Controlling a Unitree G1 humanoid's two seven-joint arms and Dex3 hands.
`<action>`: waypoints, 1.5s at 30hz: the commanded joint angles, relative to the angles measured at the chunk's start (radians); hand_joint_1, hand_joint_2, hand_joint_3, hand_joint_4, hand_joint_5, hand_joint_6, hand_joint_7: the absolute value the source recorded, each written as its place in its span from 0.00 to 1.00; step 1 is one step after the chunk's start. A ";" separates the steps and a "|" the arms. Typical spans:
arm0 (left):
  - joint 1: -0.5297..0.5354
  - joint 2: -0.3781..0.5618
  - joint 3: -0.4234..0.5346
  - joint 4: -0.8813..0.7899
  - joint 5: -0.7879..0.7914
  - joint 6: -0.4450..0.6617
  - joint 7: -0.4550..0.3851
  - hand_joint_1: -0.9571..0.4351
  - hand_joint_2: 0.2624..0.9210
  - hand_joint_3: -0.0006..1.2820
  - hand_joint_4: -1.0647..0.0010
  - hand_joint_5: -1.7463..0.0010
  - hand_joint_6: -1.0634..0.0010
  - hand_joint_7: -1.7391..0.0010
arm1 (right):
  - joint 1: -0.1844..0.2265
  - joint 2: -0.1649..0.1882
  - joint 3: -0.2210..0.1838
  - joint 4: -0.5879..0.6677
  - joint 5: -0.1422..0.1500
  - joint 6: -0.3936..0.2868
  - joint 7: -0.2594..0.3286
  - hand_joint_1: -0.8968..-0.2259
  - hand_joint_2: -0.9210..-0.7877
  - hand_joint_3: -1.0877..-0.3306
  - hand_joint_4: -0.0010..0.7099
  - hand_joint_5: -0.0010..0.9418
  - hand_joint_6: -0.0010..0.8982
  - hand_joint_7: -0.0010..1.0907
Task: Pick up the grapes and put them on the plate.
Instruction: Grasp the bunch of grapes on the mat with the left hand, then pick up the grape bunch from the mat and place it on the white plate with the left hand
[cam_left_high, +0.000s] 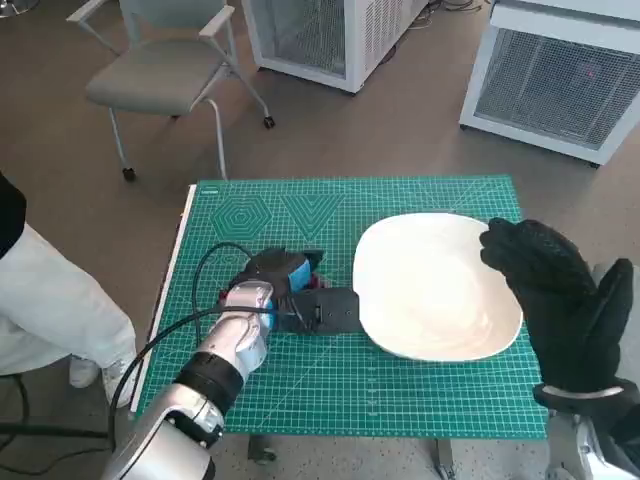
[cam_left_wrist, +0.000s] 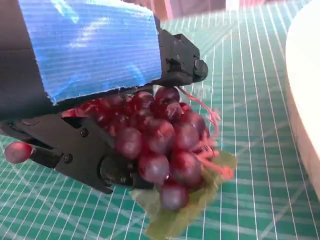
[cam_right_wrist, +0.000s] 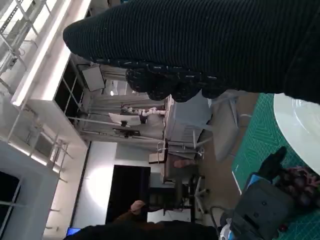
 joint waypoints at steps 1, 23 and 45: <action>0.025 0.019 -0.022 0.001 0.011 -0.023 0.031 0.95 0.64 0.61 0.65 0.03 0.40 0.88 | 0.010 0.003 0.002 0.011 -0.001 0.011 -0.002 0.81 0.00 0.62 0.59 0.85 0.25 0.91; 0.074 0.070 -0.005 -0.158 -0.029 -0.012 -0.060 0.69 1.00 0.26 0.67 0.14 0.67 0.15 | 0.002 0.007 0.004 0.026 -0.001 0.005 0.002 0.81 0.00 0.62 0.59 0.85 0.25 0.90; 0.129 0.131 0.031 -0.343 -0.042 0.006 -0.085 0.69 0.94 0.29 0.64 0.15 0.63 0.17 | -0.005 0.003 0.001 0.037 0.002 0.001 0.008 0.81 0.00 0.62 0.60 0.85 0.25 0.90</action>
